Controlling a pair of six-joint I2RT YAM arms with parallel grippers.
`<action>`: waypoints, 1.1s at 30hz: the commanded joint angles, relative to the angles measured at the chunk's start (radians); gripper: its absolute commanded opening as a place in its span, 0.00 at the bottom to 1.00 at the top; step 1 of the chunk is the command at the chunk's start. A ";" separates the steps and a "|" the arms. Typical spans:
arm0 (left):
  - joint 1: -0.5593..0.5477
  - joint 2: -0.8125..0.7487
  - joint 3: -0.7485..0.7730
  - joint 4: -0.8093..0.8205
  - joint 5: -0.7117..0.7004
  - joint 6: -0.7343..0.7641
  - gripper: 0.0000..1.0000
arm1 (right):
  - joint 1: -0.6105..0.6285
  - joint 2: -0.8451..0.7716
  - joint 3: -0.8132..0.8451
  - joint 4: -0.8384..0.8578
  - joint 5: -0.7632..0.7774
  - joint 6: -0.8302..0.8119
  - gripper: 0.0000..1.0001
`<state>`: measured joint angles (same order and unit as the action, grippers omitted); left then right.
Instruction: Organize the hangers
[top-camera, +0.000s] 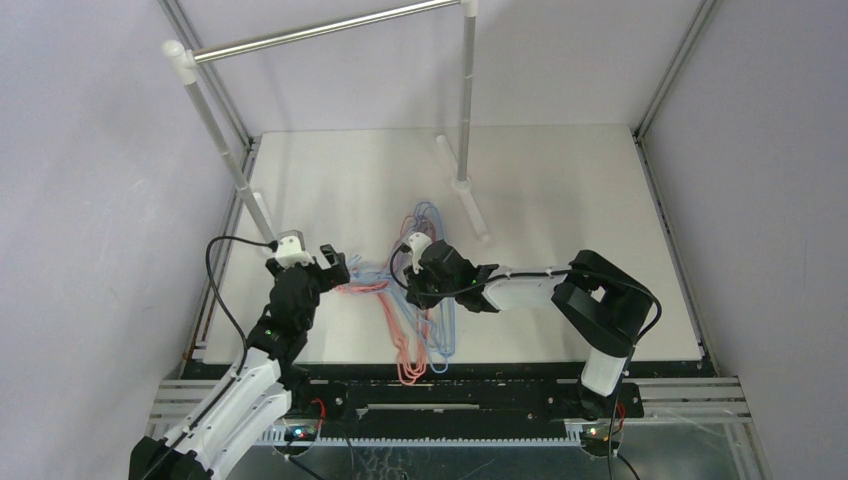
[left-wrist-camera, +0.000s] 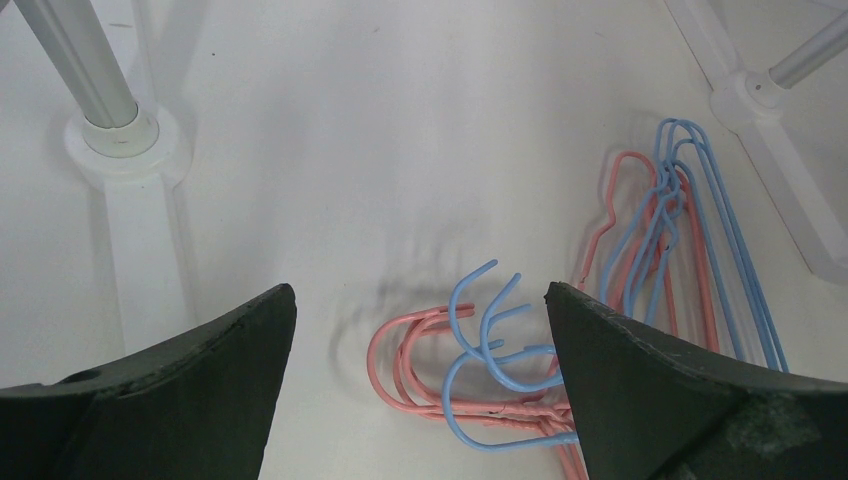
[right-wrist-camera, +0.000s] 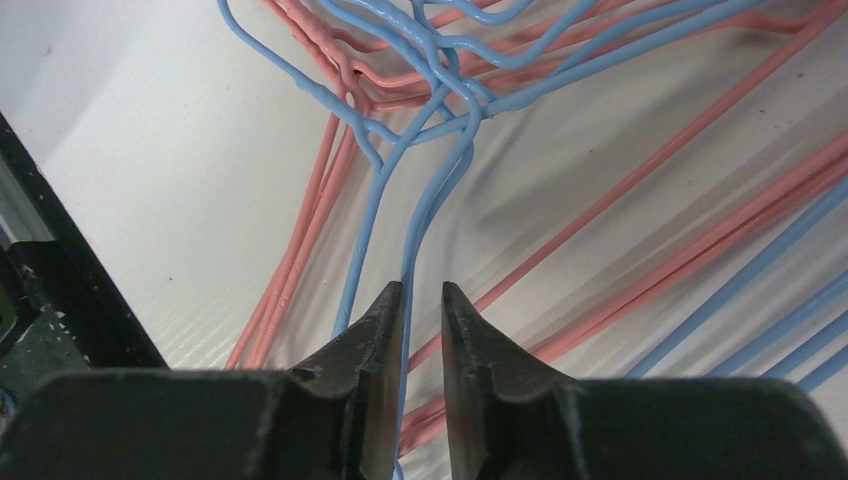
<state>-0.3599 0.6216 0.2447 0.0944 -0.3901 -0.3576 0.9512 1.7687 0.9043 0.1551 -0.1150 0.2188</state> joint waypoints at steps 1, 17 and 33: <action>-0.004 -0.005 0.022 0.023 -0.024 0.002 0.99 | -0.002 0.009 0.025 0.007 -0.027 0.011 0.25; -0.003 -0.005 0.022 0.014 -0.030 -0.007 1.00 | 0.049 -0.045 0.025 -0.045 0.009 -0.006 0.58; -0.003 0.005 0.024 0.013 -0.039 -0.012 0.99 | 0.031 -0.171 0.029 -0.091 0.014 -0.019 0.00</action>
<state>-0.3599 0.6331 0.2451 0.0921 -0.4145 -0.3588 0.9840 1.7195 0.9043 0.0643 -0.1200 0.2192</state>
